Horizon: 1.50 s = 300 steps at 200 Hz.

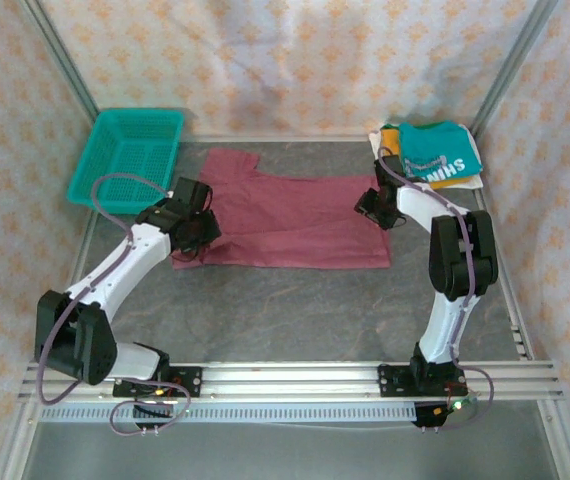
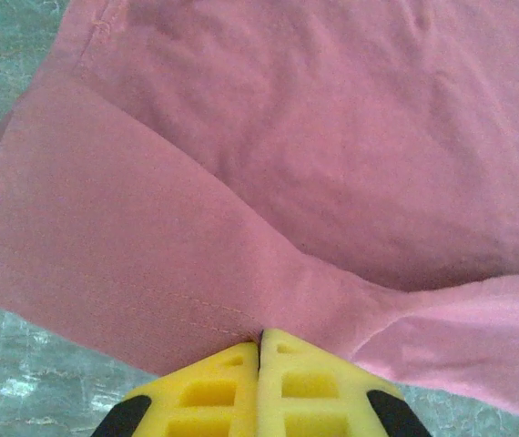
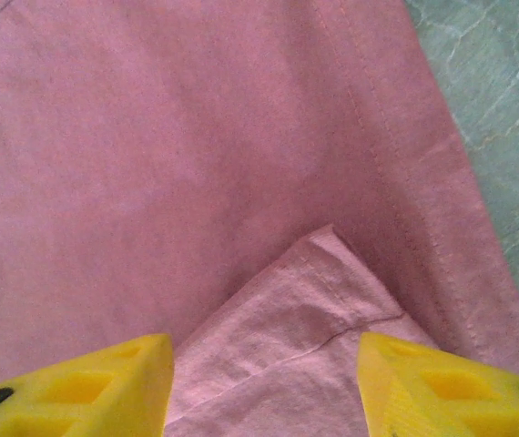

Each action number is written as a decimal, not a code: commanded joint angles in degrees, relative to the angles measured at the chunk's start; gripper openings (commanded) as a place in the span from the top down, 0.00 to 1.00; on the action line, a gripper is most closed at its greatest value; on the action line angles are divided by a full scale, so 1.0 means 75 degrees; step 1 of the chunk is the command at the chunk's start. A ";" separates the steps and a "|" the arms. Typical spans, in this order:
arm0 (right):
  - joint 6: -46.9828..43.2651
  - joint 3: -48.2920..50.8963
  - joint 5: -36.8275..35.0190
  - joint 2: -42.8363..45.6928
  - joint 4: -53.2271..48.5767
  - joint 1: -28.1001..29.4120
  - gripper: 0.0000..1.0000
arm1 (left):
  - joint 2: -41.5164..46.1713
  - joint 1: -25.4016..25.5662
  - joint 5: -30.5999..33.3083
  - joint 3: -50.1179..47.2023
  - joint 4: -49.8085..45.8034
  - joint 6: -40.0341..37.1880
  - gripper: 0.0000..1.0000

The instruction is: Fold and stack the t-shirts

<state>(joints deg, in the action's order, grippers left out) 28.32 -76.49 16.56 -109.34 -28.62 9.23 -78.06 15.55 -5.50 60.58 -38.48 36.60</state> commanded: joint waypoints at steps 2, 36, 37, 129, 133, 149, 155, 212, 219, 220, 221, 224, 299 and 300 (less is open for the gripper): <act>0.0253 0.0071 0.0083 0.0264 0.0007 0.0166 0.42 | 0.0400 0.0135 0.0144 -0.0107 -0.0519 0.0157 1.00; 0.0360 0.0068 0.0148 0.0193 0.0041 0.0312 0.38 | 0.0796 0.0244 0.0032 -0.0184 -0.0858 0.0263 1.00; 0.0361 0.0065 0.0148 0.0191 0.0042 0.0314 0.38 | 0.0803 0.0245 0.0019 -0.0181 -0.0876 0.0270 1.00; 0.0383 0.0151 0.0139 0.0166 -0.0363 0.0617 0.43 | 0.2537 0.0917 -0.0270 -0.1272 -0.1496 0.0967 1.00; 0.0374 0.0173 0.0126 0.0162 -0.0366 0.0620 0.45 | 0.2555 0.0942 -0.0302 -0.1311 -0.1491 0.0953 1.00; 0.0323 0.0295 0.0037 0.0150 -0.0358 0.0632 0.48 | 0.2606 0.1032 -0.0427 -0.1428 -0.1451 0.0892 1.00; 0.0278 0.0303 0.0025 0.0141 -0.0396 0.0632 0.51 | 0.2618 0.1062 -0.0418 -0.1464 -0.1460 0.0869 1.00; 0.0053 0.0332 -0.0344 0.0203 -0.0595 0.0655 0.81 | 0.2916 0.1148 -0.0306 -0.2281 -0.1065 0.0947 1.00; 0.0039 0.0331 -0.0332 0.0293 -0.0610 0.0655 0.87 | 0.2962 0.1147 -0.0288 -0.2399 -0.1035 0.0984 1.00; 0.0036 0.0337 -0.0338 0.0311 -0.0612 0.0655 0.88 | 0.2964 0.1142 -0.0287 -0.2413 -0.1028 0.0988 1.00; 0.0029 0.0340 -0.0341 0.0331 -0.0607 0.0655 0.89 | 0.2966 0.1140 -0.0287 -0.2433 -0.1025 0.0989 1.00; 0.0022 0.0351 -0.0353 0.0380 -0.0598 0.0654 0.91 | 0.2983 0.1148 -0.0257 -0.2473 -0.1022 0.1007 1.00; -0.0155 0.1299 -0.0942 0.2028 -0.0876 0.0649 1.00 | 0.3488 0.1143 -0.0161 -0.3091 -0.1591 0.1400 1.00; -0.0154 0.1337 -0.0942 0.2045 -0.0856 0.0652 1.00 | 0.3485 0.1140 -0.0171 -0.3105 -0.1593 0.1395 1.00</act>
<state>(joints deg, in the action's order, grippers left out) 28.05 -70.22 12.58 -98.06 -32.95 13.89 -53.25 23.66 -7.90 39.24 -47.13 45.23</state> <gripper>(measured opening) 0.045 0.045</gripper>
